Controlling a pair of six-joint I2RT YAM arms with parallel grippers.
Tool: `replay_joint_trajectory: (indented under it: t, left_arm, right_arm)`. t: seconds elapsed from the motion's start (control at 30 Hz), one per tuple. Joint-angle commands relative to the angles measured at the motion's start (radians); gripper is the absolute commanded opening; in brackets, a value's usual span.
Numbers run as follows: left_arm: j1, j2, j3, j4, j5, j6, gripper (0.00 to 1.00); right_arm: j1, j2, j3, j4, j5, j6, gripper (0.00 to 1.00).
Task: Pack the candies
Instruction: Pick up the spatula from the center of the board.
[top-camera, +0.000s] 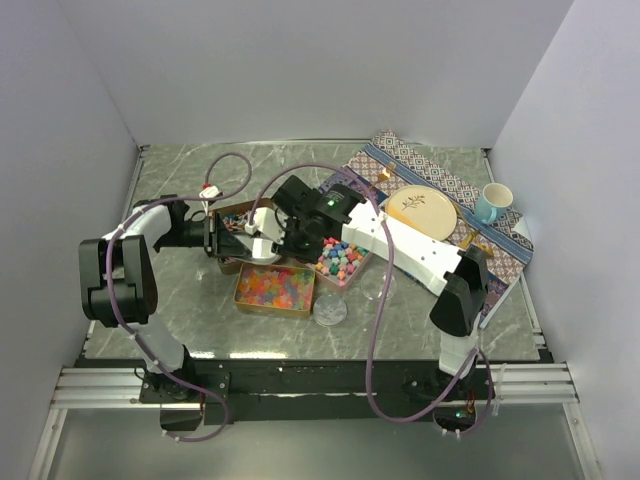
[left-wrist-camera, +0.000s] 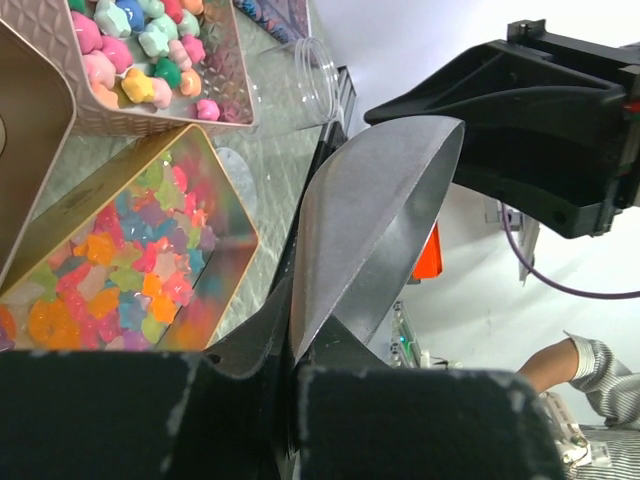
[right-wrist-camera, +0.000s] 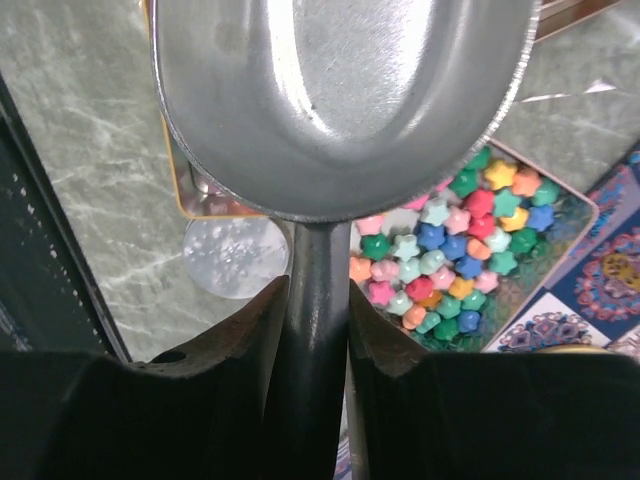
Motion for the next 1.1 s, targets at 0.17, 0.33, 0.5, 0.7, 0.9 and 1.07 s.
replay_joint_trajectory:
  t: [0.17, 0.33, 0.5, 0.7, 0.9, 1.07]
  left_arm:
    - [0.007, -0.036, 0.01, 0.001, 0.278, -0.011, 0.01]
    - [0.005, -0.041, 0.008, 0.004, 0.277, -0.011, 0.01]
    - [0.007, -0.045, -0.001, 0.02, 0.277, -0.017, 0.01]
    - [0.005, -0.042, 0.005, 0.023, 0.277, -0.025, 0.01]
    - [0.005, -0.034, 0.01, 0.027, 0.275, -0.026, 0.01]
    - [0.092, -0.03, 0.102, -0.222, 0.159, 0.269, 0.58]
  right_arm:
    - [0.009, -0.082, 0.065, 0.102, 0.023, 0.035, 0.3]
    - [0.016, -0.062, 0.108, 0.088, -0.012, 0.043, 0.27]
    - [0.022, -0.062, 0.131, 0.062, -0.102, 0.051, 0.31]
    - [0.029, -0.065, 0.134, 0.06, -0.147, 0.06, 0.26]
    - [0.034, -0.059, 0.147, 0.059, -0.15, 0.06, 0.0]
    - [0.016, -0.098, 0.084, 0.063, -0.084, 0.054, 0.0]
